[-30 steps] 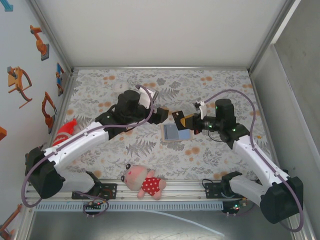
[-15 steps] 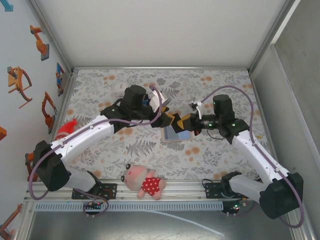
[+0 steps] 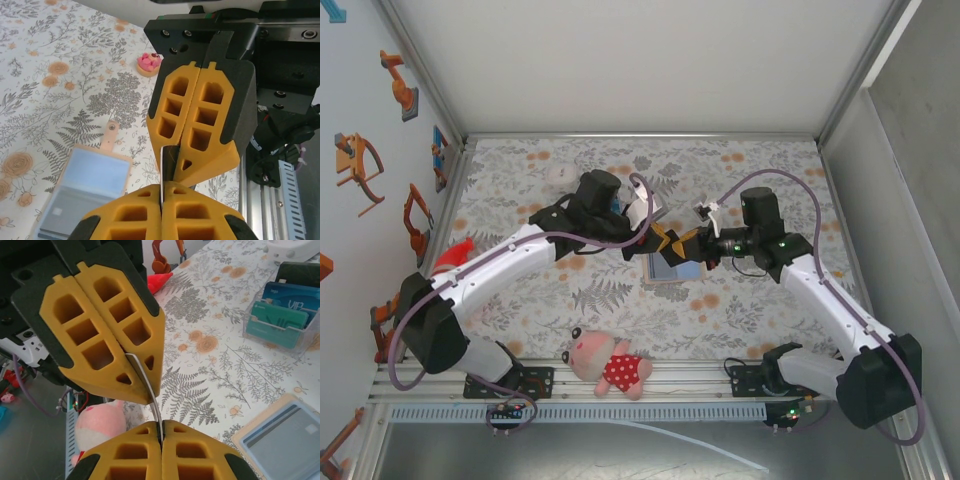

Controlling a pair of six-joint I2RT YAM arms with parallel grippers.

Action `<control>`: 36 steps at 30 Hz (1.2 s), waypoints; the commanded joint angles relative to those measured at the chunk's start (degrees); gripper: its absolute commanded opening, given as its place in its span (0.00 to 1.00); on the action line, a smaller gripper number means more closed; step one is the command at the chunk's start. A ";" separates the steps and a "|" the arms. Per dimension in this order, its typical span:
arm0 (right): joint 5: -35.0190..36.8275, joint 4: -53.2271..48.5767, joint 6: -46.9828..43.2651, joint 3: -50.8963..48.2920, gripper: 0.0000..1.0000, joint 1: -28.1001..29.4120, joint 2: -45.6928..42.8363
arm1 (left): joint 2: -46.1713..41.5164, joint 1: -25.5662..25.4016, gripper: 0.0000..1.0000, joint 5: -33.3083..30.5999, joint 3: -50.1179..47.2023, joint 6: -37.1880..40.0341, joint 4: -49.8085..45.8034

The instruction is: Take the credit cards out of the card holder

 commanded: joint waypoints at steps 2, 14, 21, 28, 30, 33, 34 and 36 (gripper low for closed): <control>6.15 2.07 0.90 0.37 0.10 0.48 -2.36 | -1.54 -0.21 0.00 -5.46 -0.54 0.02 0.68; 21.58 34.90 31.34 -15.87 0.62 0.49 -9.62 | -18.07 -0.08 0.00 -28.02 -19.43 -19.00 25.59; 18.37 64.39 49.81 -21.72 0.63 0.77 -0.69 | -21.17 0.02 0.00 -25.55 -23.35 -25.81 35.06; 10.99 74.70 50.59 -19.05 0.62 3.50 4.23 | -18.08 0.14 0.00 -18.90 -23.65 -31.51 43.19; 10.56 75.31 50.11 -18.59 0.62 3.92 4.44 | -17.31 0.13 0.00 -17.53 -23.70 -32.17 44.81; 10.20 76.20 49.76 -18.46 0.61 4.21 4.35 | -16.34 0.13 0.00 -15.80 -23.26 -32.36 45.39; 10.04 76.55 49.66 -18.40 0.60 4.30 4.29 | -16.22 0.12 0.00 -15.50 -23.04 -32.37 45.36; 10.12 76.64 49.44 -18.33 0.59 4.39 4.16 | -15.86 0.13 0.00 -14.68 -22.74 -32.16 45.06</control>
